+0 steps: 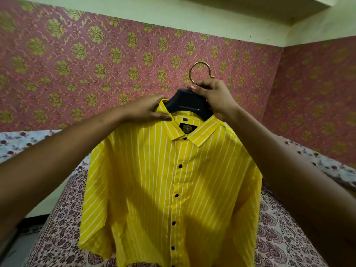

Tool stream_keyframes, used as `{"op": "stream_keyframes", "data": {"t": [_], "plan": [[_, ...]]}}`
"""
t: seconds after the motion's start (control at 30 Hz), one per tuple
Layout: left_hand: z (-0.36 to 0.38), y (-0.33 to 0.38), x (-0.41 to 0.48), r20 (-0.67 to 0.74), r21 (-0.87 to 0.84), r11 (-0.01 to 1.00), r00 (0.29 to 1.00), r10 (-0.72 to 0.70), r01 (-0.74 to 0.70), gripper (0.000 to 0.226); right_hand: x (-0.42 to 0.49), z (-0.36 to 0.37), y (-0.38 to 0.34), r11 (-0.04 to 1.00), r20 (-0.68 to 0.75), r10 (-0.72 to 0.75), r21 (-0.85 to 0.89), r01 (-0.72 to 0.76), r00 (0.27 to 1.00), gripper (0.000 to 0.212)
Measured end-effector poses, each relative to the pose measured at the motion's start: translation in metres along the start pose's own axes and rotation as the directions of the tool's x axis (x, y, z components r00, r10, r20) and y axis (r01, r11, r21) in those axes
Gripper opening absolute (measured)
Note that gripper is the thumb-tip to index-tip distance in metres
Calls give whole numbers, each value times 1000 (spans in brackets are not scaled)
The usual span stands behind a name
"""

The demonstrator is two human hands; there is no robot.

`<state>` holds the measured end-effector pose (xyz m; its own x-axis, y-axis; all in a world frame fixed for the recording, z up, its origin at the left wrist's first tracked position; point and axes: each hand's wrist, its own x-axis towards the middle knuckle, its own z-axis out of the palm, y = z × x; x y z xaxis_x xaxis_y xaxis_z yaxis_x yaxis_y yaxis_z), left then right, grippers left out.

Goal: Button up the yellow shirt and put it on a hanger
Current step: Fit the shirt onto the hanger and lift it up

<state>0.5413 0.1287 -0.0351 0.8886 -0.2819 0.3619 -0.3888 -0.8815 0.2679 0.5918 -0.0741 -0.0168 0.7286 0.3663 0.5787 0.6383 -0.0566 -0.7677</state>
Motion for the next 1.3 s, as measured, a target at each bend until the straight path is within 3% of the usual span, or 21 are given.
{"op": "stream_keyframes", "data": {"t": [0.1, 0.2, 0.47, 0.63, 0.73, 0.8, 0.83, 0.9, 1.0, 1.13, 1.3], "plan": [[-3, -2, -4, 27, -54, 998, 999, -29, 30, 59, -1, 0, -2, 1000, 24, -8, -2, 8, 1000, 9], [-5, -5, -14, 101, -2, 996, 991, -91, 92, 65, -2, -1, -1, 1000, 22, -5, 14, 5, 1000, 8], [2, -21, -26, 73, -39, 996, 994, -82, 85, 39, 1, -9, 4, 1000, -21, -1, 8, 1, 1000, 11], [13, -47, -37, 75, -69, 991, 991, -114, 119, 92, 0, -17, 12, 999, -28, 34, -36, -35, 999, 5], [20, -55, -35, 124, 22, 988, 980, -155, 154, 106, -2, -21, 16, 997, -39, 43, -58, -45, 998, 4], [22, -49, -30, 49, -40, 988, 988, -147, 149, 114, -2, -25, 18, 997, -48, 51, -60, -54, 998, 8], [24, -41, -25, -27, -107, 987, 992, -122, 118, 109, -2, -26, 18, 996, -53, 59, -57, -62, 997, 9], [25, -17, -6, -188, -205, 979, 981, -42, 3, 77, -1, -28, 17, 996, -68, 66, -56, -70, 995, 7], [24, 15, 29, -192, -201, 977, 981, 26, -65, 38, -2, -33, 13, 994, -89, 62, -83, -69, 994, 3], [31, 34, 61, -66, -256, 960, 993, 99, -113, 21, -13, -65, 10, 989, -161, 66, -117, -85, 985, 15], [67, 74, 90, -205, -333, 904, 956, 208, -268, 20, -39, -118, 9, 979, -279, 82, -158, -130, 957, 16]]}}
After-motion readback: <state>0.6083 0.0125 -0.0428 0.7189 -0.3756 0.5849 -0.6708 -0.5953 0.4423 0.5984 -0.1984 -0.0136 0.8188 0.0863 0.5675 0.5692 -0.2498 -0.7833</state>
